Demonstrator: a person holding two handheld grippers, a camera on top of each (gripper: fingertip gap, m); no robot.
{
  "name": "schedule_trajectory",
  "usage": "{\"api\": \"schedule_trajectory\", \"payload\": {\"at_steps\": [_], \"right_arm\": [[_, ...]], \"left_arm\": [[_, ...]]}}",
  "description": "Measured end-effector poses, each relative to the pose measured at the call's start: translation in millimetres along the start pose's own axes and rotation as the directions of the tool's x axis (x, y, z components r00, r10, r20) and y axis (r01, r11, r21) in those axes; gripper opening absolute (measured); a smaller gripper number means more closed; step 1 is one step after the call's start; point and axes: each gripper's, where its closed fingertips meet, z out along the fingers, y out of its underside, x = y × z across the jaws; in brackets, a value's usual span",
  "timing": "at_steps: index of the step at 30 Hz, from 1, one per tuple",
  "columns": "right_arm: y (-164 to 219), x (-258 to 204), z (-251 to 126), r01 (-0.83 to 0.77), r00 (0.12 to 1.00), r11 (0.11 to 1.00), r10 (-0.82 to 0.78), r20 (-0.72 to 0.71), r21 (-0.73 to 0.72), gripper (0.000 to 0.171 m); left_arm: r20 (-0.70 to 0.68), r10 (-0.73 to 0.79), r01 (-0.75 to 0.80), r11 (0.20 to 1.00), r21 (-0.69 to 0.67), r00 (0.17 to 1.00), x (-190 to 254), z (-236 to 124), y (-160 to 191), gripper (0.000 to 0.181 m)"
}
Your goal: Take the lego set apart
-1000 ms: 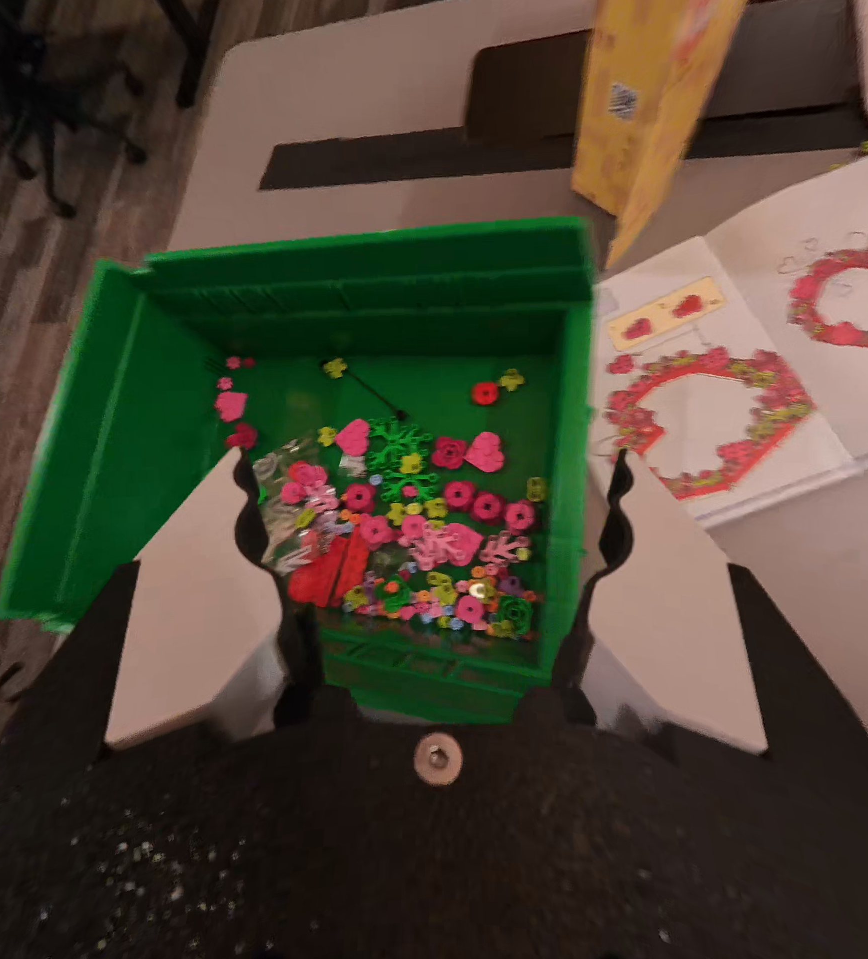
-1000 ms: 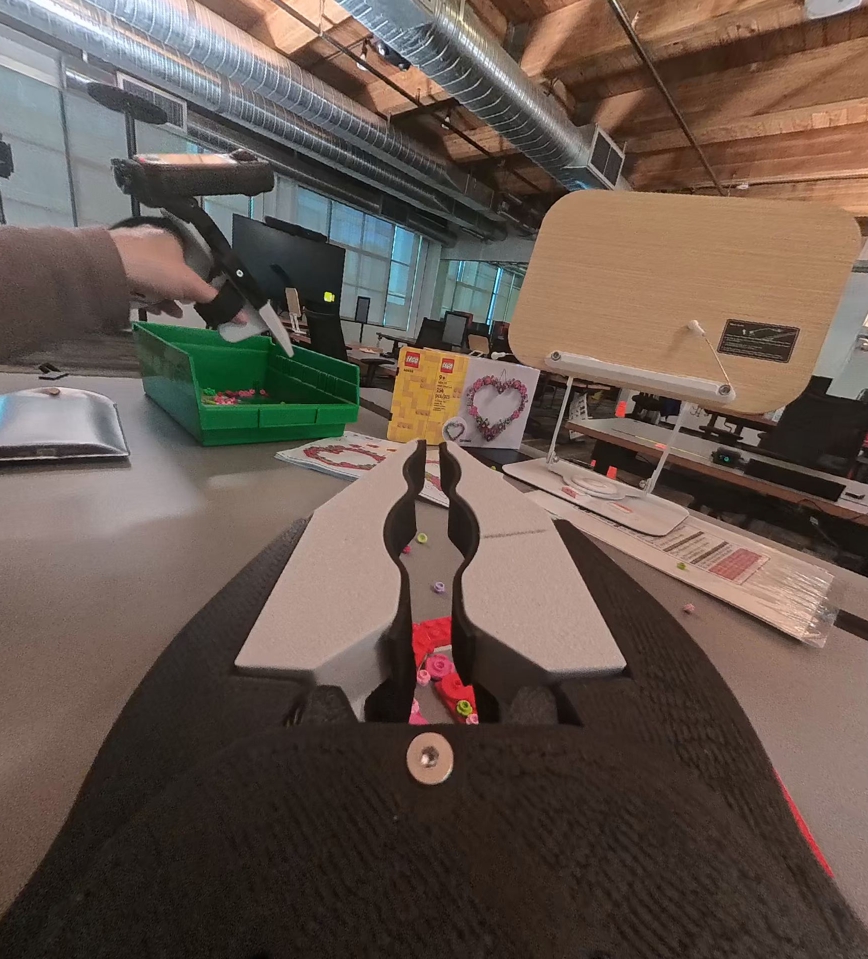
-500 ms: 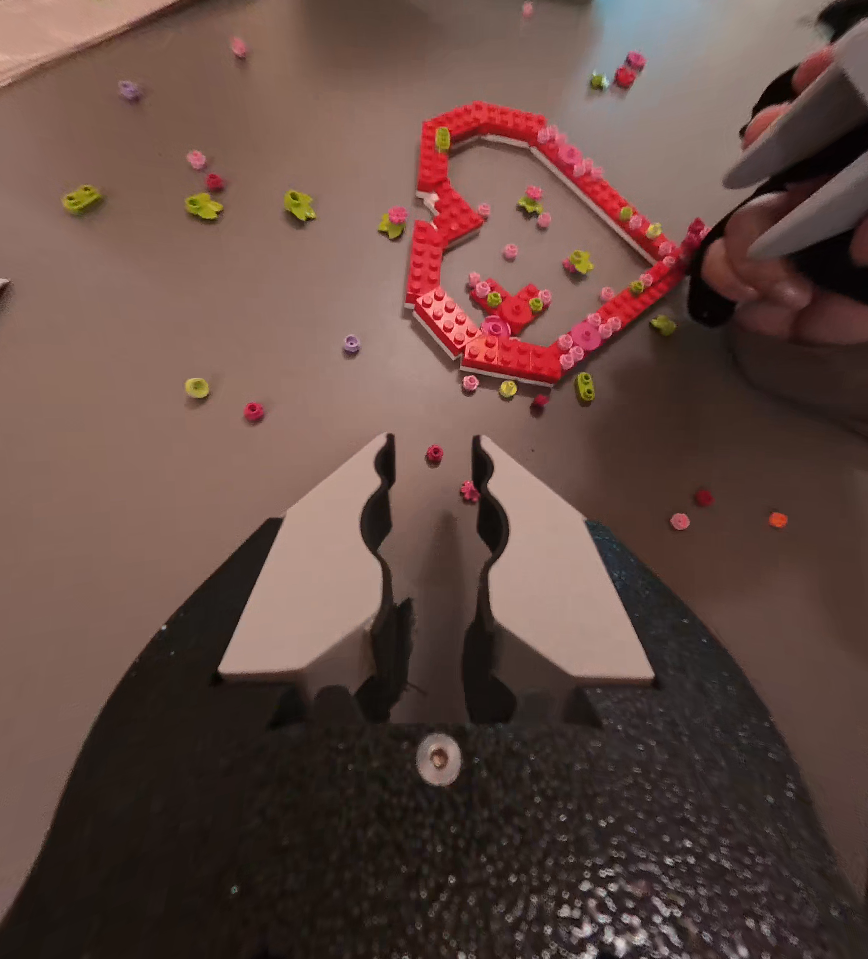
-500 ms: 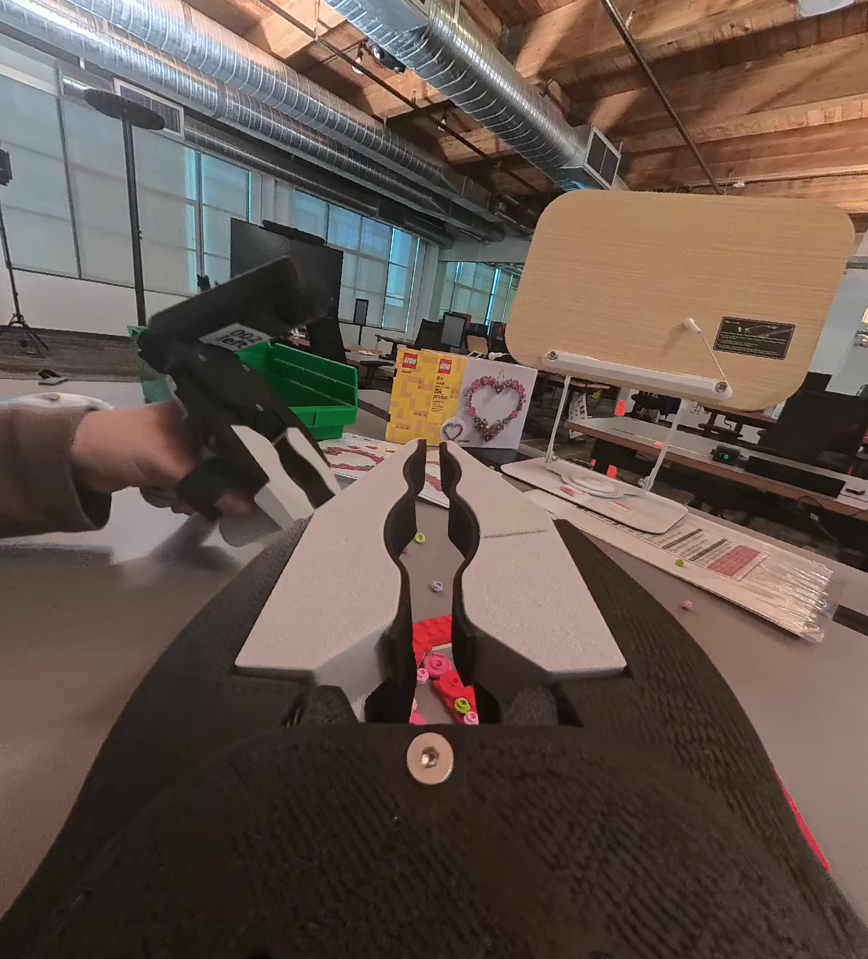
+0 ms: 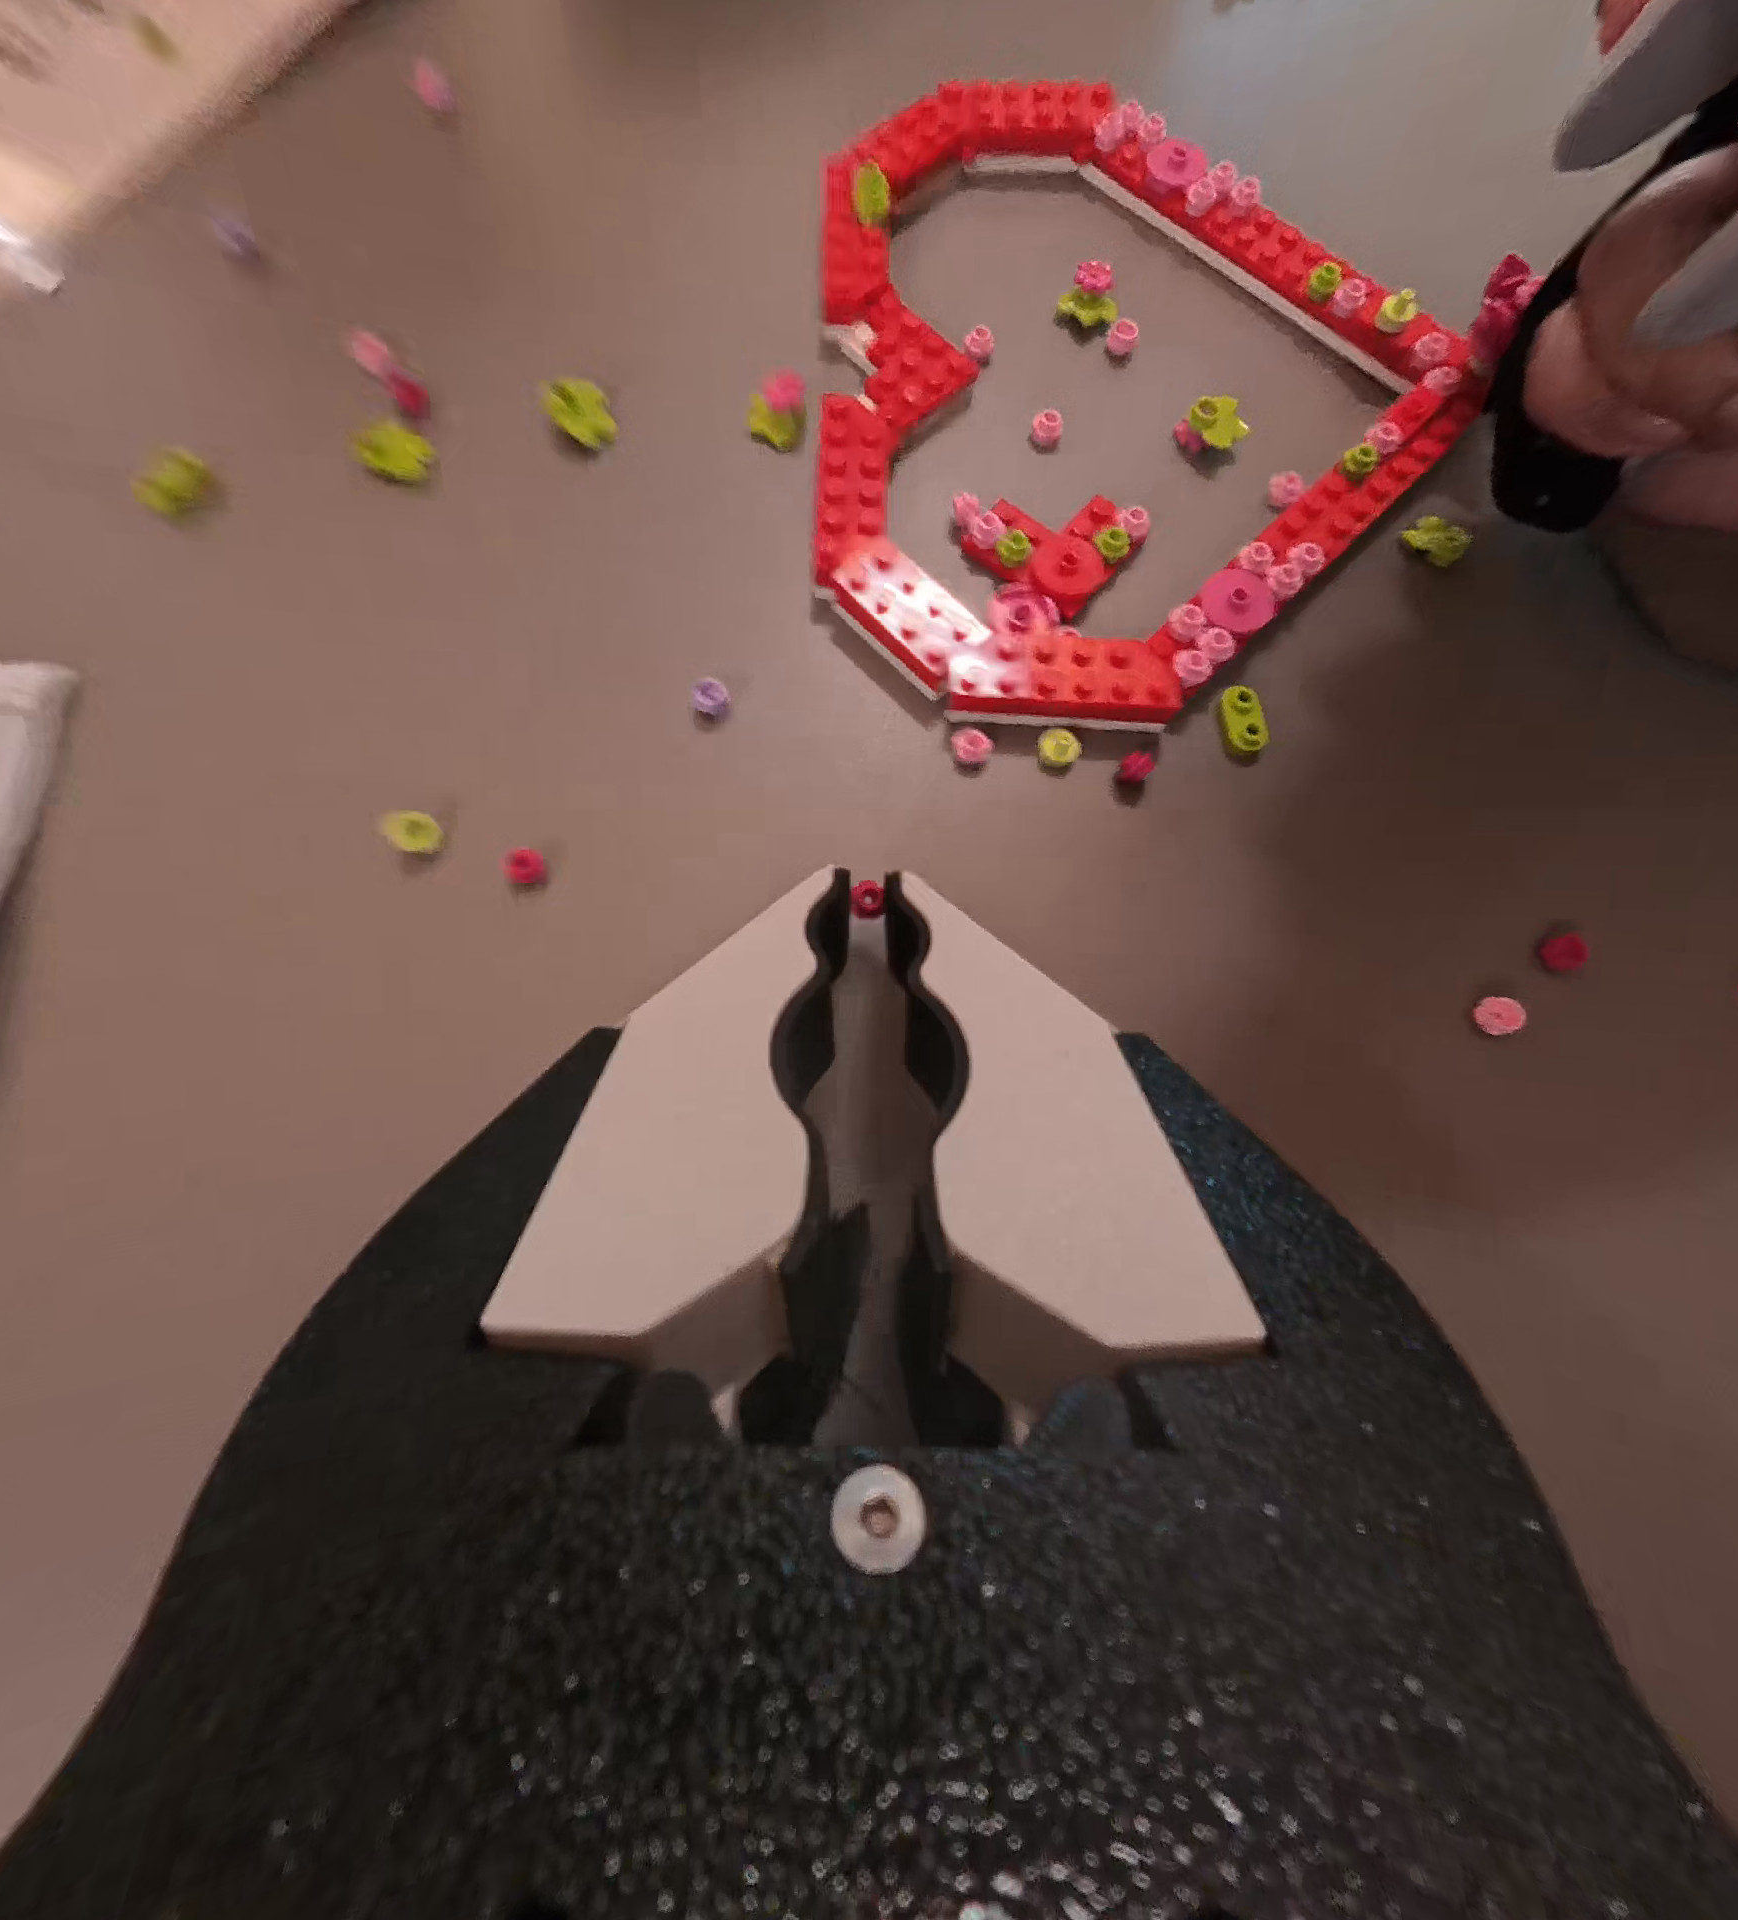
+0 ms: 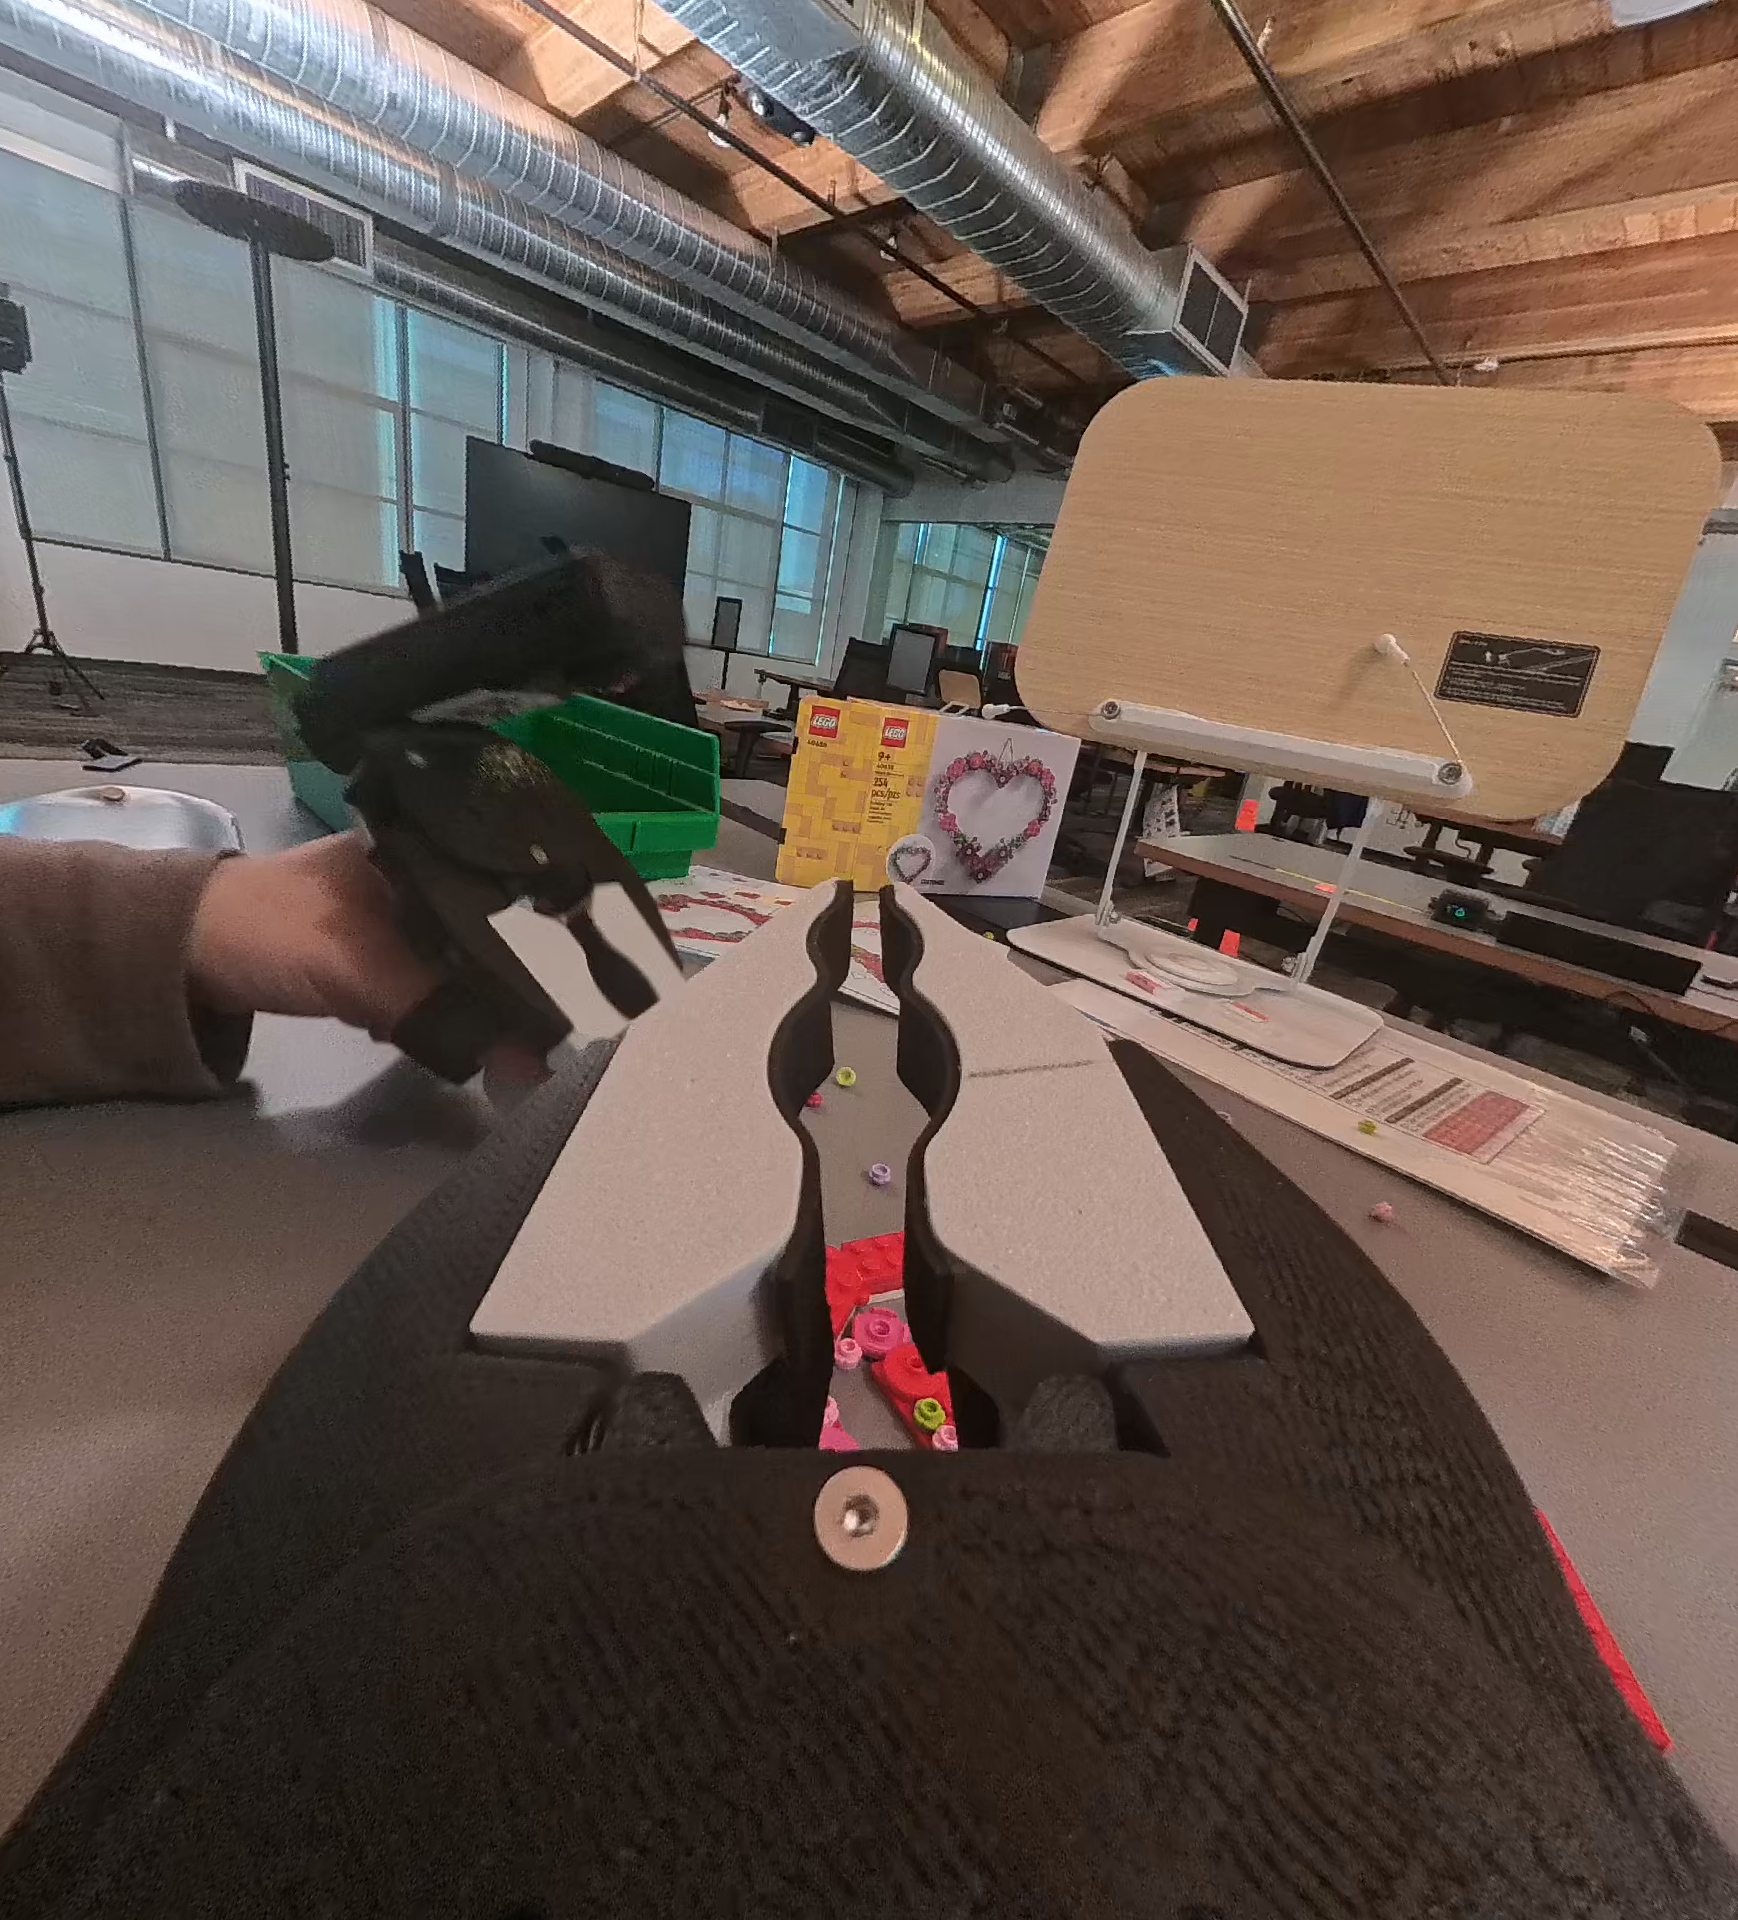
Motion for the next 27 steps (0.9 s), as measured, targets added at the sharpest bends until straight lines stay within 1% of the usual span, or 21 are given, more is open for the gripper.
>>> {"api": "schedule_trajectory", "payload": {"at_steps": [1, 2, 3, 5, 6, 8, 10, 11, 12, 14, 15, 16, 17, 20, 21, 22, 23, 24, 25, 26, 27], "right_arm": [[-0.3, 0.2, -0.2, 0.000, 1.000, 1.000, 0.000, -0.001, 0.001, 0.003], [-0.3, 0.5, -0.3, 0.000, 1.000, 1.000, 0.000, -0.002, 0.001, 0.003], [-0.3, 0.6, -0.3, -0.001, 1.000, 1.000, 0.001, -0.002, 0.001, 0.003], [-0.4, 0.5, -0.1, -0.002, 1.000, 1.000, 0.002, -0.001, 0.002, 0.003], [-0.4, 0.4, -0.1, -0.002, 1.000, 1.000, 0.002, -0.001, 0.002, 0.003], [-0.5, 0.4, 0.0, -0.003, 1.000, 1.000, 0.003, -0.001, 0.002, 0.003], [-0.8, 1.0, -0.2, -0.005, 1.000, 1.000, 0.005, -0.003, 0.005, 0.003], [-0.9, 1.4, -0.3, -0.007, 1.000, 1.000, 0.007, -0.005, 0.005, 0.003], [-0.7, 1.6, -0.4, -0.007, 1.000, 1.000, 0.007, -0.006, 0.005, 0.003], [-0.6, 1.8, -0.6, -0.004, 1.000, 1.000, 0.004, -0.008, 0.004, 0.003], [-0.4, 1.9, -0.8, 0.000, 1.000, 1.000, 0.001, -0.009, 0.003, 0.003], [-0.1, 2.1, -1.0, 0.003, 1.000, 1.000, -0.003, -0.012, 0.001, 0.003], [0.4, 2.4, -1.1, 0.006, 1.000, 1.000, -0.006, -0.014, -0.001, 0.003], [1.3, 3.7, -1.5, 0.004, 1.000, 1.000, -0.004, -0.020, -0.004, 0.003], [1.4, 4.0, -1.6, 0.003, 1.000, 1.000, -0.003, -0.021, -0.004, 0.003], [1.5, 4.1, -1.5, 0.004, 1.000, 1.000, -0.004, -0.022, -0.004, 0.003], [1.5, 3.9, -1.5, 0.006, 1.000, 1.000, -0.006, -0.022, -0.005, 0.003], [1.3, 3.4, -1.4, 0.009, 1.000, 1.000, -0.009, -0.021, -0.004, 0.003], [1.4, 2.8, -1.1, 0.011, 1.000, 1.000, -0.011, -0.020, -0.005, 0.003], [1.5, 2.1, -0.8, 0.013, 1.000, 1.000, -0.013, -0.018, -0.006, 0.003], [1.4, 1.4, -0.6, 0.015, 1.000, 1.000, -0.015, -0.016, -0.006, 0.003]], "left_arm": [[0.091, 0.044, -0.046, 0.999, 0.020, 0.995, -11.9, -11.2, -6.2, 0.003], [0.217, 0.072, -0.080, 0.996, 0.026, 0.974, -31.8, -29.1, -12.2, 0.003], [0.357, 0.077, -0.093, 0.995, 0.028, 0.931, -57.3, -54.1, -17.6, 0.002], [0.602, 0.043, -0.056, 0.998, 0.002, 0.797, -111.7, -116.8, -18.1, 0.002], [0.683, 0.008, -0.001, 1.000, -0.011, 0.730, -135.3, -148.1, -11.7, 0.003], [0.799, -0.058, 0.123, 0.992, -0.019, 0.599, -173.5, -203.7, 10.3, 0.003], [0.855, -0.110, 0.261, 0.965, -0.030, 0.507, -200.8, -241.2, 42.0, 0.003], [0.871, -0.134, 0.325, 0.945, -0.031, 0.472, -211.5, -254.2, 58.0, 0.011], [0.884, -0.162, 0.382, 0.924, -0.021, 0.440, -220.6, -264.4, 72.0, 0.031], [0.915, -0.202, 0.449, 0.893, 0.026, 0.349, -236.5, -283.1, 91.1, 0.090], [0.922, -0.213, 0.478, 0.878, 0.035, 0.323, -239.9, -287.6, 98.7, 0.108], [0.928, -0.219, 0.499, 0.865, 0.042, 0.301, -241.6, -290.4, 103.6, 0.118], [0.930, -0.222, 0.495, 0.867, 0.051, 0.294, -242.2, -290.7, 103.3, 0.121], [0.917, -0.253, 0.465, 0.881, 0.086, 0.309, -237.8, -281.8, 92.5, 0.114], [0.910, -0.256, 0.461, 0.883, 0.084, 0.326, -234.4, -276.1, 88.8, 0.111], [0.893, -0.262, 0.439, 0.895, 0.082, 0.366, -228.9, -266.0, 80.1, 0.105], [0.862, -0.275, 0.382, 0.918, 0.105, 0.425, -220.7, -250.8, 63.1, 0.092], [0.798, -0.290, 0.303, 0.942, 0.142, 0.528, -206.4, -226.2, 39.0, 0.079], [0.687, -0.292, 0.228, 0.956, 0.186, 0.666, -183.2, -193.5, 12.2, 0.067], [0.552, -0.277, 0.183, 0.958, 0.222, 0.786, -155.0, -160.1, -10.2, 0.054], [0.430, -0.258, 0.169, 0.957, 0.234, 0.865, -128.6, -129.0, -25.0, 0.046]]}}
